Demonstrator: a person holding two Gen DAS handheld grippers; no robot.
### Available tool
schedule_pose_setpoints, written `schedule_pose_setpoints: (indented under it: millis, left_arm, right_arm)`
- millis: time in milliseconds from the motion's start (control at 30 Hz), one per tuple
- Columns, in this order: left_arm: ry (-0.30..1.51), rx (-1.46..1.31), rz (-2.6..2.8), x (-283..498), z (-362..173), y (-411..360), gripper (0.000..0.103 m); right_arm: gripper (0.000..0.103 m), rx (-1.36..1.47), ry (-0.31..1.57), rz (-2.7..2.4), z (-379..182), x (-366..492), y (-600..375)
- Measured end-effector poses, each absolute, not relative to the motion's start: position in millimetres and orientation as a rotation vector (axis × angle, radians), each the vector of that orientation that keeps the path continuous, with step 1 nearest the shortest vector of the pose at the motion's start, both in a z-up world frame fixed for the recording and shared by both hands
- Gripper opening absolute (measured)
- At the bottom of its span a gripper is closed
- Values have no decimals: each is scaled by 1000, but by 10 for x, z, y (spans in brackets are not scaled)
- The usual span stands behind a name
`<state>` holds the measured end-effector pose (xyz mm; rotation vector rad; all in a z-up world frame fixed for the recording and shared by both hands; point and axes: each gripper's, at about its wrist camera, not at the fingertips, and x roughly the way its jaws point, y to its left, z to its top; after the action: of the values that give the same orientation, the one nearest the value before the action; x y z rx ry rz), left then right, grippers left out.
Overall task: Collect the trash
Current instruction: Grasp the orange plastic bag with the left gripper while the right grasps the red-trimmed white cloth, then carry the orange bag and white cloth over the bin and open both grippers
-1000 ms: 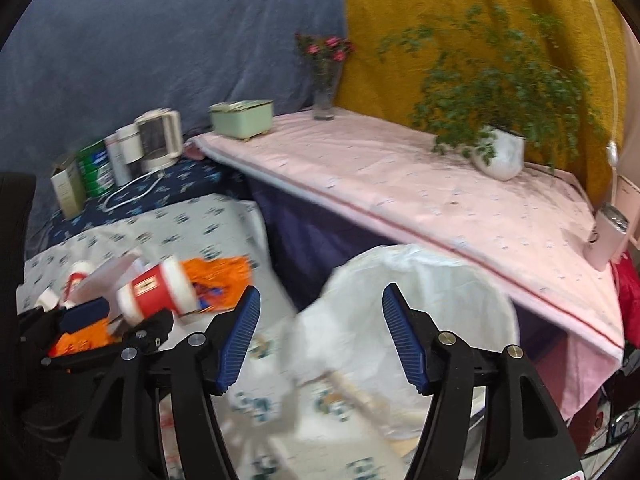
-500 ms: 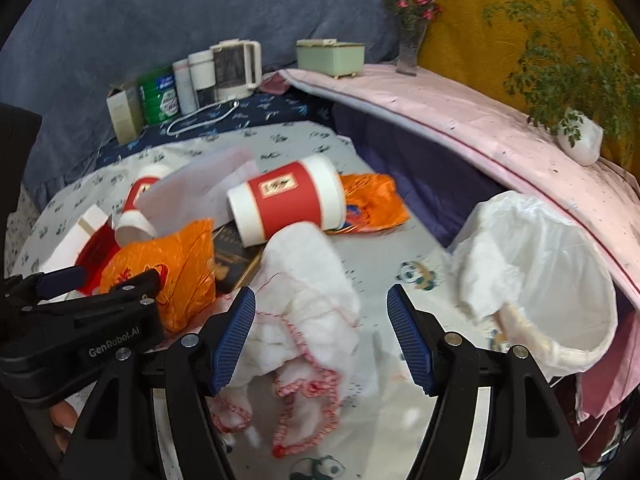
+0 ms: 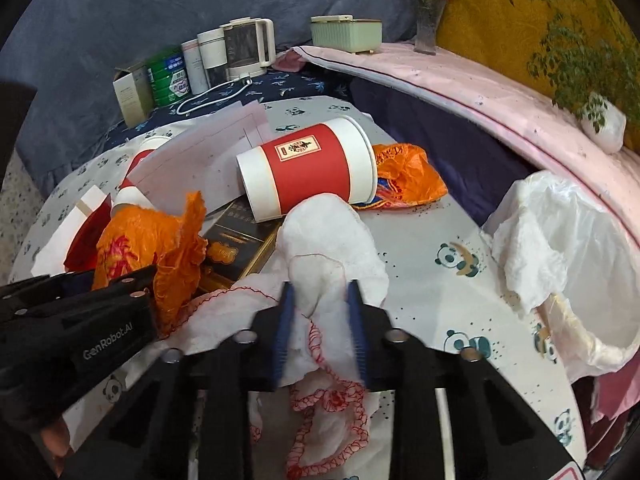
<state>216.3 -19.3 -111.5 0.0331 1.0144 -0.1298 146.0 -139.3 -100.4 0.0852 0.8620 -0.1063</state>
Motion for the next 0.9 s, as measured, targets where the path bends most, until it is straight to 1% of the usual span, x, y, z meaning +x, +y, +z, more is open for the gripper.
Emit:
schedule_pose_setpoints:
  millis: [33, 100, 167, 300, 600, 900]
  left_arm:
    - [1004, 42, -130, 2140, -1085, -236, 25]
    - [994, 52, -140, 2114, -1043, -296, 16]
    - [981, 62, -152, 2080, -984, -359, 14]
    - [950, 59, -168, 2024, -837, -445, 12]
    - [867, 74, -219, 1947, -441, -710, 12]
    - [823, 113, -313, 1917, -256, -1324, 12]
  right_arm:
    - [7, 76, 860, -113, -987, 1451, -1398]
    - [5, 99, 859, -109, -955, 1430, -1459]
    - [5, 129, 854, -105, -908, 1401, -1554]
    - [4, 149, 813, -119, -728, 1313, -1689]
    - [4, 155, 711, -171, -295, 1118, -1988]
    - [3, 139, 600, -308, 136, 999, -2623]
